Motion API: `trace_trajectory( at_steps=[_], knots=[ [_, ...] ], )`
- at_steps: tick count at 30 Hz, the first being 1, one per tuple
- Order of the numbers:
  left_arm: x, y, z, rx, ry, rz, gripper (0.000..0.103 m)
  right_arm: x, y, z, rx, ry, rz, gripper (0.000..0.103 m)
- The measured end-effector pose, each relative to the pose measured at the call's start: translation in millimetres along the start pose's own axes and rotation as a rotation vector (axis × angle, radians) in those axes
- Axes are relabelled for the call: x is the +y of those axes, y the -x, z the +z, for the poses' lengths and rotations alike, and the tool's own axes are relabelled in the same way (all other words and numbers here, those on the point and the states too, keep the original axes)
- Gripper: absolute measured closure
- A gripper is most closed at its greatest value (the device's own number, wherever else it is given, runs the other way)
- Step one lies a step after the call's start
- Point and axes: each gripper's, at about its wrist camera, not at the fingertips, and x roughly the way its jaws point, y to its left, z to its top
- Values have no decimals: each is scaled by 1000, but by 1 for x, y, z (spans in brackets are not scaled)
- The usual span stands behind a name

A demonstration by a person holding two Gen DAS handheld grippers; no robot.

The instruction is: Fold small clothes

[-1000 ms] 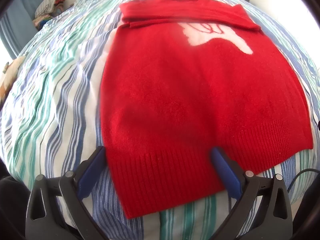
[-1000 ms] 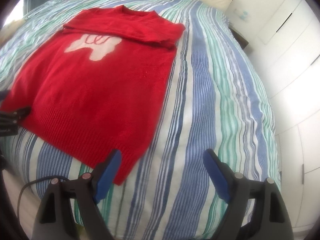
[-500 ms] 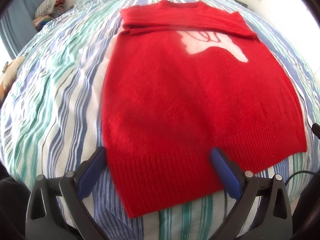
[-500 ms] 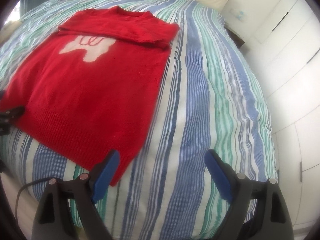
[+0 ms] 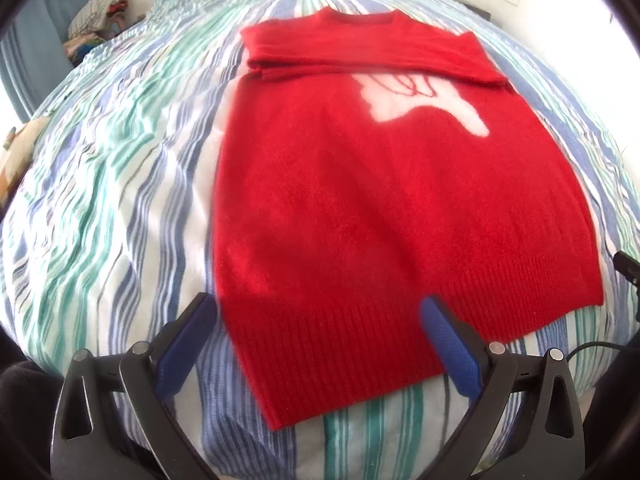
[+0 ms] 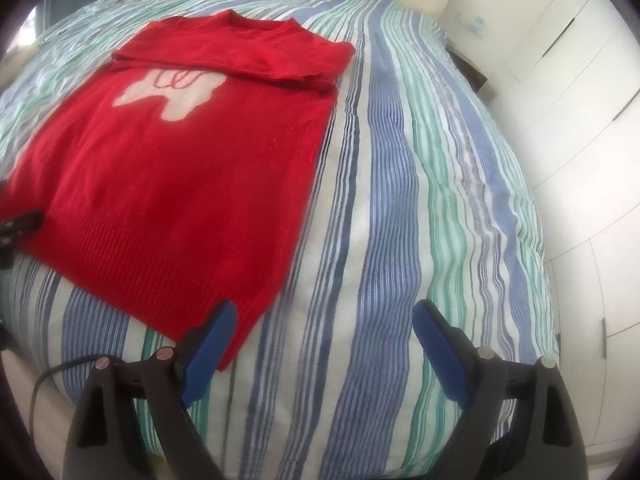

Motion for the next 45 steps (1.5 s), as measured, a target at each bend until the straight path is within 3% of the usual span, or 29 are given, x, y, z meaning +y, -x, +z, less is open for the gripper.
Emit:
trace_trajectory(
  at_steps=[3,6,9,11,13,15,18,19,20,21,24,26,28,29,30,31,32,33,34,39,45],
  knots=[
    [21,19,6,-17,46,-27,1,-11,0,-1,-4,-24,4,14],
    [46,29,8,73,92,-33,1,-25,0,-4,-11,-58,39,14],
    [72,47,8,182,99,-75,2,-36,-1,-11,12,-90,203,14],
    [86,71,9,184,59,-77,2,-41,-2,-19,53,-96,348,14],
    [91,87,9,160,35,-51,1,-48,2,-28,75,-92,418,15],
    [91,81,8,161,52,-83,1,-55,5,-34,72,-95,446,15],
    [87,37,3,240,124,-146,4,-62,-8,-36,81,-205,589,15],
    [84,23,0,271,143,-145,8,-60,-15,-35,84,-250,641,15],
    [81,12,-3,294,155,-142,21,-58,-24,-35,95,-287,681,17],
    [78,5,-4,307,165,-149,25,-54,-33,-35,119,-316,708,25],
    [70,1,-6,294,190,-158,24,-44,-44,-35,138,-364,783,31],
    [61,0,-6,294,180,-175,25,-43,-47,-34,124,-397,784,32],
    [54,1,-6,284,180,-193,33,-40,-54,-33,141,-437,798,35],
    [52,0,-6,283,182,-209,50,-40,-57,-34,150,-455,816,41],
    [50,-2,-6,288,186,-220,76,-38,-60,-33,157,-464,836,48],
    [49,-4,-5,294,193,-234,88,-37,-63,-32,162,-465,851,54],
    [49,-7,-5,299,205,-244,97,-35,-65,-31,170,-460,860,69],
    [51,-8,-3,297,222,-254,99,-33,-66,-30,182,-450,857,91],
    [54,-6,-2,293,235,-269,100,-31,-66,-29,191,-439,857,98],
    [71,29,12,211,286,-360,101,-48,-44,-19,122,-442,866,98],
    [90,38,74,97,330,-415,101,-77,-25,31,-28,-494,893,98]
  ],
)
